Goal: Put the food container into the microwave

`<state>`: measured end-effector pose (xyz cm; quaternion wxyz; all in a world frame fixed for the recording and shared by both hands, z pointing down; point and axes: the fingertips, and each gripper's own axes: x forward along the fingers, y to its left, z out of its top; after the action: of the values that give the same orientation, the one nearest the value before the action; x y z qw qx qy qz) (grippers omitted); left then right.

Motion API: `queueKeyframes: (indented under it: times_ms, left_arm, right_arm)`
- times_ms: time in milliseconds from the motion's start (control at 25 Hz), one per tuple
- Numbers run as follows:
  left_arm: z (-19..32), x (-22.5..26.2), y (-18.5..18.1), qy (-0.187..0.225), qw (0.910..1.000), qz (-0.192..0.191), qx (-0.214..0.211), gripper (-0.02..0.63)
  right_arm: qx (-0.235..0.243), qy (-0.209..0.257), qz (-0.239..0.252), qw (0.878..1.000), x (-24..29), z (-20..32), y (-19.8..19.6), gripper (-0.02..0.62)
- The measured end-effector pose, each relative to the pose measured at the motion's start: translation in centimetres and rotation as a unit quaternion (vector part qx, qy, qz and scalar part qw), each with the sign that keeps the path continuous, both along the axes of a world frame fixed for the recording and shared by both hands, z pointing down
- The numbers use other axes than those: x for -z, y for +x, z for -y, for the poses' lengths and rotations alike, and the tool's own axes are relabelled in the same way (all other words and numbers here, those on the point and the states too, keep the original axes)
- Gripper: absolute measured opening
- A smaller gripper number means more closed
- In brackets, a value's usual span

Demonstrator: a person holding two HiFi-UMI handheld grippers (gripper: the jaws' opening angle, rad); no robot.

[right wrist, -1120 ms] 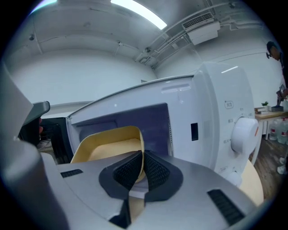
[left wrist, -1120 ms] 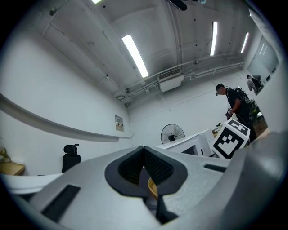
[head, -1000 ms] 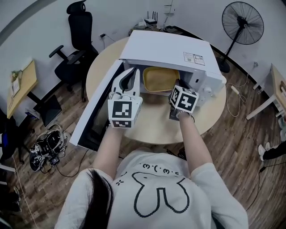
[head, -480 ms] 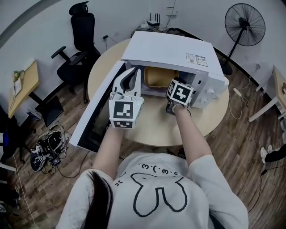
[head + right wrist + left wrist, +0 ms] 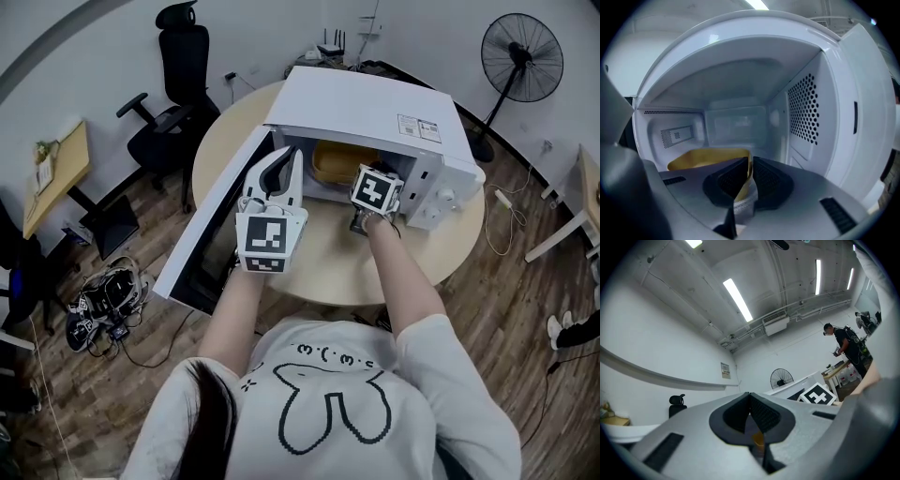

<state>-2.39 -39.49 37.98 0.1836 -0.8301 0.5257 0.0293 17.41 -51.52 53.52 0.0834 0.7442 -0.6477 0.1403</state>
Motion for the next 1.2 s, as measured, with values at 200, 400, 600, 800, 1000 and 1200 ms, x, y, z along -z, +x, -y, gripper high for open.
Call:
queueKeyframes:
  times_ms: [200, 400, 600, 800, 1000, 1200]
  left_arm:
    - [-0.3, 0.1, -0.4, -0.003, 1.0000, 0.001, 0.001, 0.009]
    - [-0.4, 0.4, -0.3, -0.017, 0.9999, 0.002, -0.001, 0.009]
    - [-0.6, 1.7, -0.3, -0.034, 0.9994, -0.005, -0.003, 0.009]
    - [-0.3, 2.6, -0.6, -0.051, 0.9987, -0.009, -0.002, 0.009]
    - [0.2, 3.5, -1.1, -0.062, 0.9980, -0.009, 0.002, 0.009]
    - [0.6, 4.0, -1.3, -0.074, 0.9971, -0.014, 0.005, 0.009]
  right_arm:
    - [0.002, 0.002, -0.021, 1.000, -0.1, 0.1, -0.2, 0.040]
    - [0.017, 0.006, -0.029, 0.999, 1.2, -0.7, -0.8, 0.069]
    - [0.030, 0.001, -0.029, 0.999, 2.4, -1.5, -1.1, 0.069]
    - [0.038, -0.018, -0.030, 0.999, 3.0, -1.7, -1.4, 0.069]
    - [0.044, -0.030, -0.031, 0.998, 3.4, -1.7, -1.7, 0.069]
    - [0.050, -0.049, -0.024, 0.997, 3.2, -1.9, -1.6, 0.069]
